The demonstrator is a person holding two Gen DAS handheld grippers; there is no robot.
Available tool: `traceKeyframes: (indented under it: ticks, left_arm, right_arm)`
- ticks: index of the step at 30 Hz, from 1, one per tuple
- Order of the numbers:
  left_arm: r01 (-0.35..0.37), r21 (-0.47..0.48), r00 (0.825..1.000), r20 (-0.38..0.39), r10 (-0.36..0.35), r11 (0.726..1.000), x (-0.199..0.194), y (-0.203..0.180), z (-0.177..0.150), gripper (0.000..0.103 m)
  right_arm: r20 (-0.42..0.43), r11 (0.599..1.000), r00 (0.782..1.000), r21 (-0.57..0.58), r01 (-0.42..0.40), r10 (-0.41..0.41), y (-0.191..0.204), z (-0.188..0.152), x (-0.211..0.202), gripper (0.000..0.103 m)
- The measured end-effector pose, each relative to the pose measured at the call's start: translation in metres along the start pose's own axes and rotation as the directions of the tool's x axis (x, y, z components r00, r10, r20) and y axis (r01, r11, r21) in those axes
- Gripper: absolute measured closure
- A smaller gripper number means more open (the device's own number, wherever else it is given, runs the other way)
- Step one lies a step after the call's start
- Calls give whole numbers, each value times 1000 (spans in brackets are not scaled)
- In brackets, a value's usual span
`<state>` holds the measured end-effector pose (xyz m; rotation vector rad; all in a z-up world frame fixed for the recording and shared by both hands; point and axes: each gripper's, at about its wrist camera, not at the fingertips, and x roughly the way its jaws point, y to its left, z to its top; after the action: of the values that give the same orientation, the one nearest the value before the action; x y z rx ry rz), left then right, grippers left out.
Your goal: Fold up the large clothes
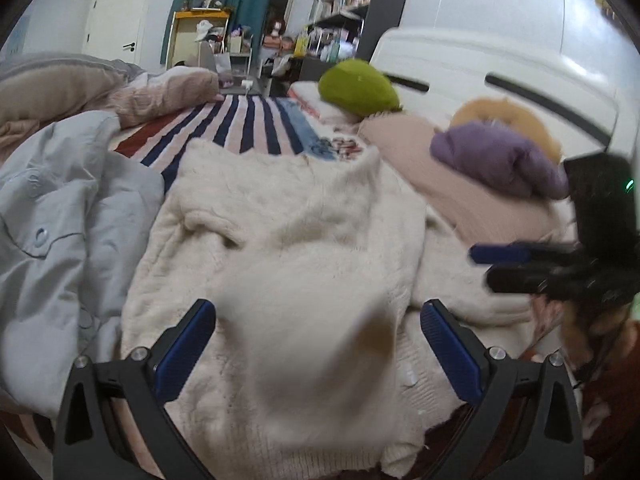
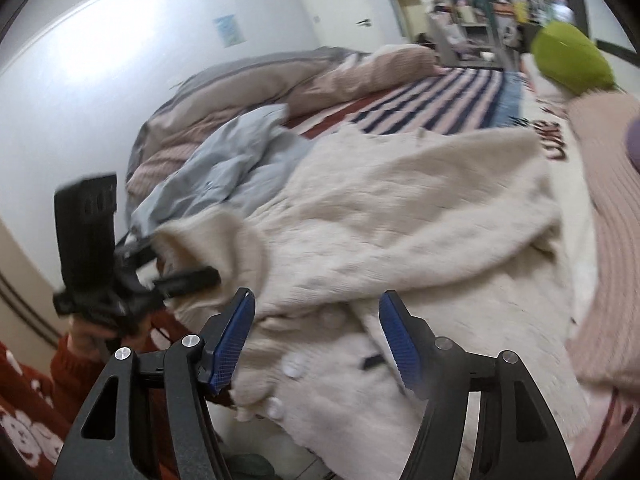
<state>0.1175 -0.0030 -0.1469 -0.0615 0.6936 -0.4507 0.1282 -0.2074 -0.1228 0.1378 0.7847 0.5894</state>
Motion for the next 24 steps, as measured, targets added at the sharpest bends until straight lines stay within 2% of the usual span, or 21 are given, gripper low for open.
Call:
traceKeyframes:
  ticks: [3, 5, 8, 10, 11, 13, 14, 15, 17, 19, 22, 23, 24]
  left_arm:
    - [-113, -45, 994, -13, 112, 993, 5, 8, 1, 2]
    - [-156, -108, 988, 0, 156, 982, -4, 26, 0, 2]
    - [-225, -152, 973, 14, 230, 962, -23, 52, 2, 2]
    - [-259, -161, 963, 28, 266, 952, -32, 64, 5, 2]
    - [-265, -174, 960, 41, 276, 948, -40, 72, 6, 2]
    - [-271, -193, 956, 60, 287, 943, -48, 79, 8, 2]
    - [-264, -199, 957, 70, 282, 944, -51, 82, 9, 2]
    - [-253, -205, 959, 76, 273, 946, -53, 84, 10, 2]
    - [-232, -213, 964, 84, 254, 949, -54, 85, 10, 2]
    - [-221, -211, 967, 82, 242, 952, -51, 83, 12, 2]
    - [-218, -185, 968, 81, 237, 958, -45, 75, 15, 2]
    - [-222, -177, 967, 82, 240, 959, -43, 72, 16, 2]
    - [-225, -171, 967, 83, 242, 959, -42, 71, 17, 2]
  right_arm:
    - [9, 999, 1000, 23, 26, -26, -10, -3, -5, 42]
    - [4, 999, 999, 21, 50, -51, -17, -2, -6, 42]
    - [-1, 992, 992, 10, 123, -123, -33, 1, -10, 42]
    - [0, 978, 978, 6, 211, -211, -51, 11, -11, 42]
    - [-8, 961, 961, -8, 277, -277, -61, 17, -9, 42]
    - [-31, 910, 910, -53, 412, -414, -78, 28, -3, 42]
    - [-53, 875, 875, -88, 476, -482, -88, 33, 4, 42]
    - [-80, 852, 850, -116, 511, -521, -97, 37, 11, 42]
    - [-132, 829, 820, -149, 539, -557, -112, 42, 26, 42]
    - [-187, 821, 800, -164, 547, -571, -125, 44, 45, 42]
    - [-213, 793, 764, -187, 580, -609, -137, 50, 68, 45]
    - [-216, 775, 744, -204, 599, -632, -140, 53, 75, 51]
    - [-216, 759, 728, -215, 614, -651, -143, 55, 79, 70]
